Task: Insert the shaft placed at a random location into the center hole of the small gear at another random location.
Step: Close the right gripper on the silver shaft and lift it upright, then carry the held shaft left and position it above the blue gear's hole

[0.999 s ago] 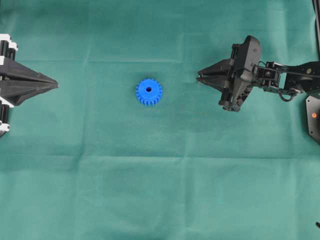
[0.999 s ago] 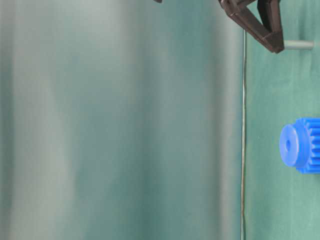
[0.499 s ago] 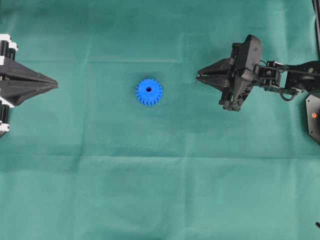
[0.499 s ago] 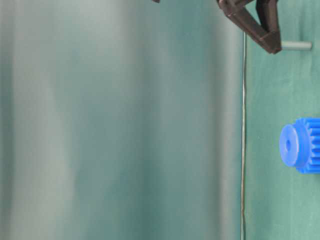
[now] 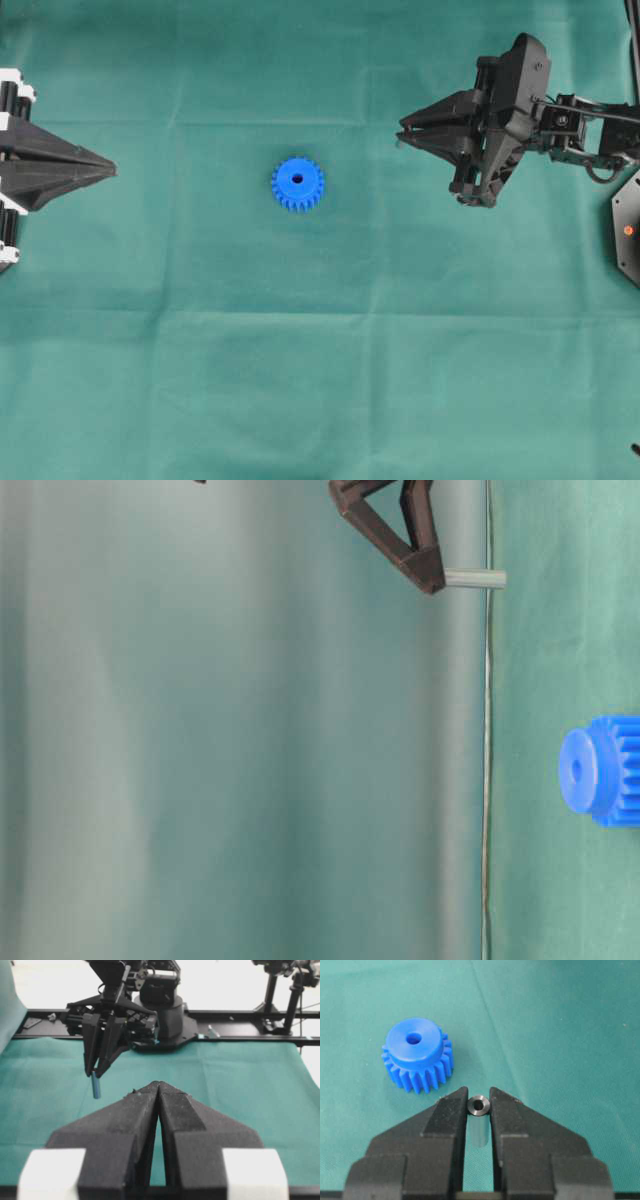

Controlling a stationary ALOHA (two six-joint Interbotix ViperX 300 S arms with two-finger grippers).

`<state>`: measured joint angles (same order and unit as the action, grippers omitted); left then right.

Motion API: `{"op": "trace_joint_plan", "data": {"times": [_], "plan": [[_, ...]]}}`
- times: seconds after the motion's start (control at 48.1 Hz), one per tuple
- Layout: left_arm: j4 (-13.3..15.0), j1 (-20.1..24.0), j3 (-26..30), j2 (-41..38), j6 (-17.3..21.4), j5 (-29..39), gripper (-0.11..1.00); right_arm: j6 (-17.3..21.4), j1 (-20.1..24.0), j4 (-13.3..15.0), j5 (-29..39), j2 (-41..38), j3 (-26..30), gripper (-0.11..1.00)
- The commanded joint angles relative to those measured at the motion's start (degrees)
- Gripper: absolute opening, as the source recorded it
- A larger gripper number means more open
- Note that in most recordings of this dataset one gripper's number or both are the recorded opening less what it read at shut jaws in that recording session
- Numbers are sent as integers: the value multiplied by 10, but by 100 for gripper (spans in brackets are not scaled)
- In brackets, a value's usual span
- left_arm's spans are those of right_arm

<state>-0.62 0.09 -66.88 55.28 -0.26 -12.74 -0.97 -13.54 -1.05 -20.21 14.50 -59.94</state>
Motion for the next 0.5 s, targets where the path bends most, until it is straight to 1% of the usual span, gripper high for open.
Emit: {"op": "trace_joint_plan", "data": {"times": [0.0, 0.25, 0.478], "plan": [[-2, 0, 11, -4, 0, -3, 0, -9, 0, 1, 4, 5, 15, 13], [-2, 0, 10, -4, -1, -3, 0, -6, 8, 1, 3, -15, 34, 13], [-2, 0, 11, -4, -1, -3, 0, -6, 30, 0, 5, -68, 92, 13]]}}
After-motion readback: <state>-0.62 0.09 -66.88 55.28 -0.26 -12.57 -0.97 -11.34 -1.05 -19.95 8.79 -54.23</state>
